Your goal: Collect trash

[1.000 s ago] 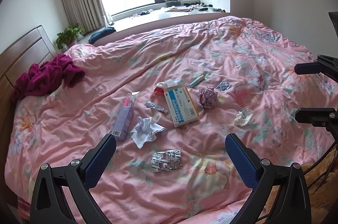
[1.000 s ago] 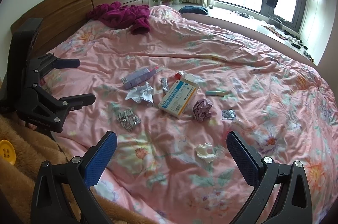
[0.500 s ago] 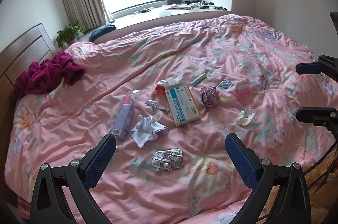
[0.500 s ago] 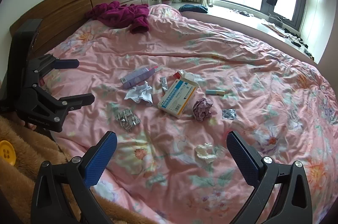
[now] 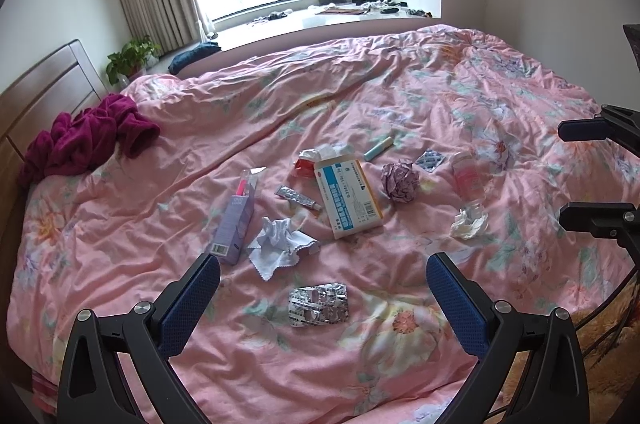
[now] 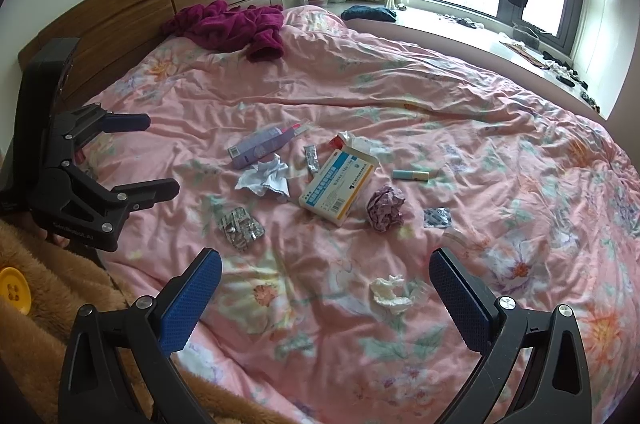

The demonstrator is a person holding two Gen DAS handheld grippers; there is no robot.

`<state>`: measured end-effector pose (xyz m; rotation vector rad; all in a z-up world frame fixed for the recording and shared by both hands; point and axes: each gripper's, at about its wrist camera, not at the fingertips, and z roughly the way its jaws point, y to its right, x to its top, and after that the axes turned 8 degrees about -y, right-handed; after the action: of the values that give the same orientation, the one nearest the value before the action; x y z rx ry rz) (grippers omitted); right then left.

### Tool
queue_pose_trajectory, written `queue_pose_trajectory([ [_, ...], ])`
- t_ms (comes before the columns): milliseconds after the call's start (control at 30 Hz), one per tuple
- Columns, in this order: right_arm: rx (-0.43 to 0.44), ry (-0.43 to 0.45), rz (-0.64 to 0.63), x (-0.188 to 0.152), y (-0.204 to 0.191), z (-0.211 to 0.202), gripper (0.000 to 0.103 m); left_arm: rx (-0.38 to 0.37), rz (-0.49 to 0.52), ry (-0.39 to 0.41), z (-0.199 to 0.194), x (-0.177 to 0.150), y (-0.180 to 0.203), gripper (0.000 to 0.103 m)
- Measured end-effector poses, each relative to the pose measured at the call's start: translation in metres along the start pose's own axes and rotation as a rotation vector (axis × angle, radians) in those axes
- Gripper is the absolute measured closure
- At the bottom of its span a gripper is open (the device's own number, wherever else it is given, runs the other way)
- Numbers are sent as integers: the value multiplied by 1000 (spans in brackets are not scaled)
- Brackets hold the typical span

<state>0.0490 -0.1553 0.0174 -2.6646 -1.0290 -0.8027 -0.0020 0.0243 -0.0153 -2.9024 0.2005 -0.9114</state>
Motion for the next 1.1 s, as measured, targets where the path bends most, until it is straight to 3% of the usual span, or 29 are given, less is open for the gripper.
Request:
queue_pose_trajectory([
  [667, 6, -15, 6, -2, -9, 20, 0, -9, -12, -32, 14, -6, -6, 0],
  [933, 20, -92, 69, -3, -7, 33, 0, -71, -80, -158, 46, -3, -16, 0],
  [1100, 43, -166, 135, -4, 4, 46, 0, -116, -164, -281, 79, -11, -30, 0],
])
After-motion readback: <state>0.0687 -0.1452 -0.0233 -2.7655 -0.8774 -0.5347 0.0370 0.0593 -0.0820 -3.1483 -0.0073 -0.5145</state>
